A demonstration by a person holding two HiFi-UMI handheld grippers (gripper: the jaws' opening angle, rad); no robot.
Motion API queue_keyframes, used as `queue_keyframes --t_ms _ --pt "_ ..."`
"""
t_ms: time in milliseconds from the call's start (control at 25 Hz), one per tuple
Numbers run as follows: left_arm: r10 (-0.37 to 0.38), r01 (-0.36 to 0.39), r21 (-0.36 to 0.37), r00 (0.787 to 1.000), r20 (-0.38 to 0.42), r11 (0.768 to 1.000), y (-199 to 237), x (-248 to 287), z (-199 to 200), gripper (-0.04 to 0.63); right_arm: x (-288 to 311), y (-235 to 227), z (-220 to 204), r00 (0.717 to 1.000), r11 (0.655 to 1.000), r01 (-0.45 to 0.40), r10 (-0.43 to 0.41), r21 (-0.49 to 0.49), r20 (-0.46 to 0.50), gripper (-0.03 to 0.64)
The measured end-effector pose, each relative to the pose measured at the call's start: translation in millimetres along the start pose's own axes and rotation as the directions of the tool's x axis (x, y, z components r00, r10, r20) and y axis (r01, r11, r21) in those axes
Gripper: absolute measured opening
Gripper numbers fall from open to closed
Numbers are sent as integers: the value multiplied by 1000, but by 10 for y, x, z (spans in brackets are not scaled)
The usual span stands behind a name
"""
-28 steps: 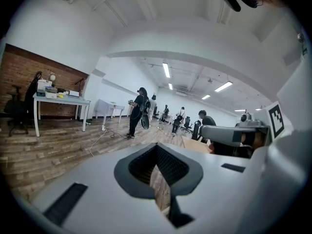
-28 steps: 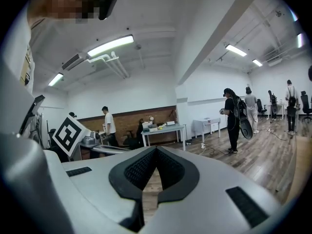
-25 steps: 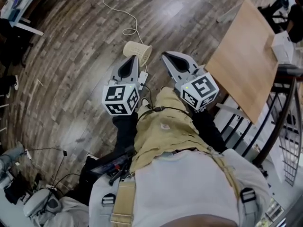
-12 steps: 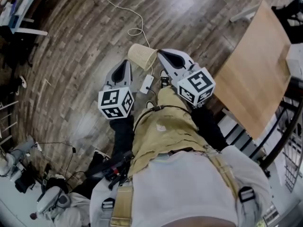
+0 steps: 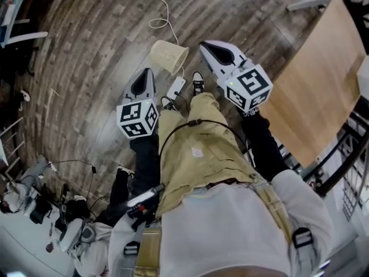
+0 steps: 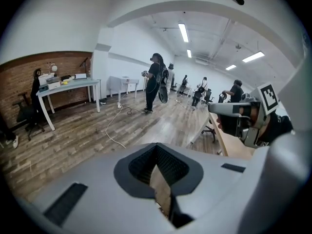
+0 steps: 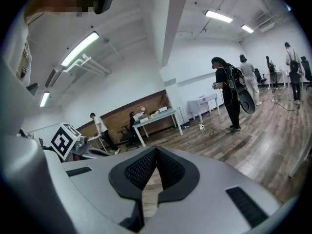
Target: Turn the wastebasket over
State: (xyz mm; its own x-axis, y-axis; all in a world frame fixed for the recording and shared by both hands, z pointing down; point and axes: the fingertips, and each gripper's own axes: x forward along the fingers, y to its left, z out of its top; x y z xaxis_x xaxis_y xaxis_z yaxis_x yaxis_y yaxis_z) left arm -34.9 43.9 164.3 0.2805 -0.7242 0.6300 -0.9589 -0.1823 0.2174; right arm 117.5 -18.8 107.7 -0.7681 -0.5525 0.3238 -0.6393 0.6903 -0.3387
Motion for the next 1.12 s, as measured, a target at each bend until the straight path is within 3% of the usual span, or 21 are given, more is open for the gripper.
queue_keyframes --t_ms 160,280,440,680,880,1120 --pt "14 -13 17 997 -75 1000 198 437 -318 2 223 -218 -470 995 998 25 -20 54 -93 21" --pt "-14 19 30 987 -162 999 370 794 -813 2 356 -347 -1007 984 993 74 -57 96 -167 21" --pt "-47 76 82 952 -304 994 665 1274 -1647 2 593 -497 -1761 959 978 149 -108 144 -261 21" --pt "-95 187 190 907 -409 964 965 2118 -2568 2 1194 -835 -2922 935 964 189 -118 187 -335 21" --pt "-117 255 262 886 -449 931 1135 2700 -3059 2 1723 -974 -3576 924 978 143 -76 152 -376 21" --pt "-92 235 273 888 -450 933 1133 3585 -3623 2 2110 -1362 -4363 890 981 148 -75 128 -450 21"
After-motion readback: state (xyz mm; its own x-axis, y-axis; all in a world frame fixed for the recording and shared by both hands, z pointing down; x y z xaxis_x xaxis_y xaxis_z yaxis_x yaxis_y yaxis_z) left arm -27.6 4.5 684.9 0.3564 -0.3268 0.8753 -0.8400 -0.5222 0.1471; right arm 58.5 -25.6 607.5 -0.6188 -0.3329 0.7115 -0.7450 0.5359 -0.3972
